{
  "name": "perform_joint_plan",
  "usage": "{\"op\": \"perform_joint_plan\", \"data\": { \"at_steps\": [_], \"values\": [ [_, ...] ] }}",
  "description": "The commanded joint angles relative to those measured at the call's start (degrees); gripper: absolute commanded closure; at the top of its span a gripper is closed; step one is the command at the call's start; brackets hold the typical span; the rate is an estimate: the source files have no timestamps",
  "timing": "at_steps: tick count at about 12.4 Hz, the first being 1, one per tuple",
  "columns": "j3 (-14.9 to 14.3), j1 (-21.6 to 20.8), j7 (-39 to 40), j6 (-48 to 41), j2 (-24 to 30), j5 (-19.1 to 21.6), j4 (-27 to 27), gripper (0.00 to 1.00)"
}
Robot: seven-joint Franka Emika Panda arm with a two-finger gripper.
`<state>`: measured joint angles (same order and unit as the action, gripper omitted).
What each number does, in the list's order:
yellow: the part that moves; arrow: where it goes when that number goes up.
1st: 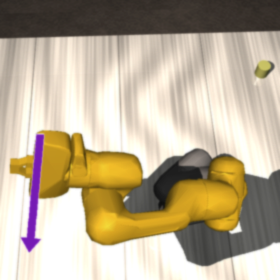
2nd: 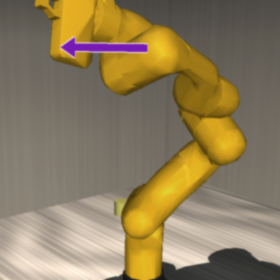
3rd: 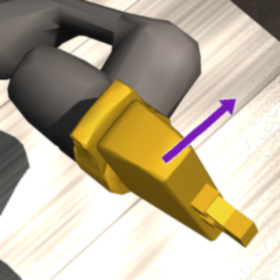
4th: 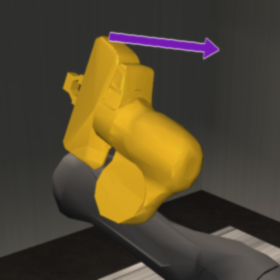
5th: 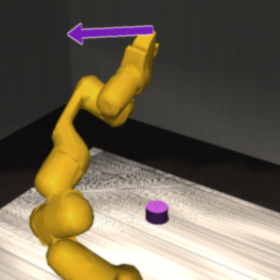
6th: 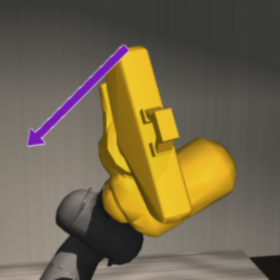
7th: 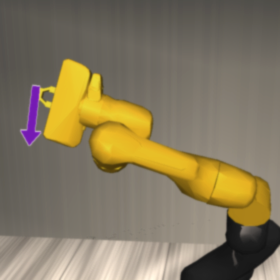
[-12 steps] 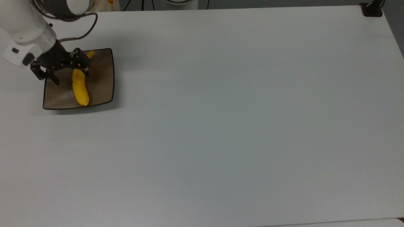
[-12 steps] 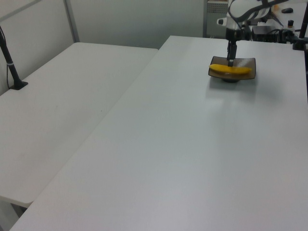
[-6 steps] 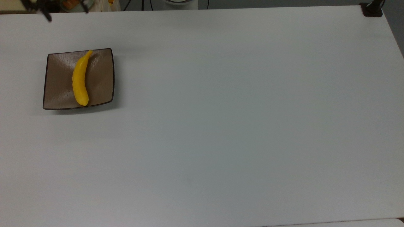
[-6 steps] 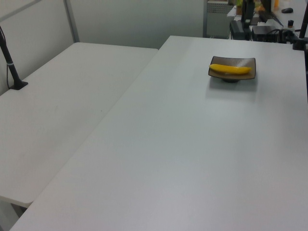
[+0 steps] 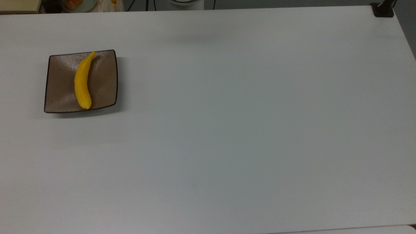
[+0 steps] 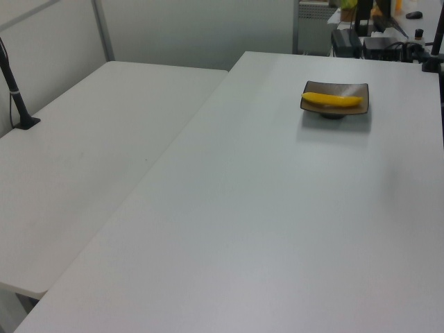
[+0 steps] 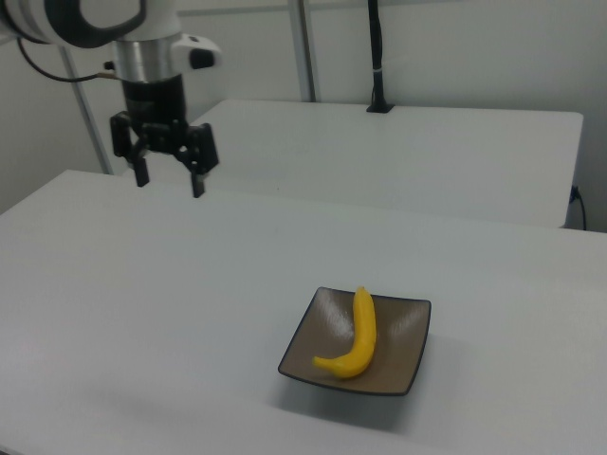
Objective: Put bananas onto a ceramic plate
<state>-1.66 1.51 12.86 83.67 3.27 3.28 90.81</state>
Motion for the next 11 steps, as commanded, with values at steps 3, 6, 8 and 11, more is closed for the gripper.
{"op": "perform_joint_plan", "data": {
  "at_steps": [3, 6, 8, 11],
  "values": [
    [-4.14, -9.25, -7.67, 7.62, 0.42, -2.85, 3.31, 0.0],
    [-4.14, -9.07, -7.59, 16.95, -0.11, -2.49, 6.56, 0.0],
    [-3.96, -9.16, -7.32, 16.62, -1.25, -2.41, 6.57, 0.0],
    [-3.96, -8.99, -6.88, 16.79, -1.34, -2.41, 6.57, 0.0]
  ]
}}
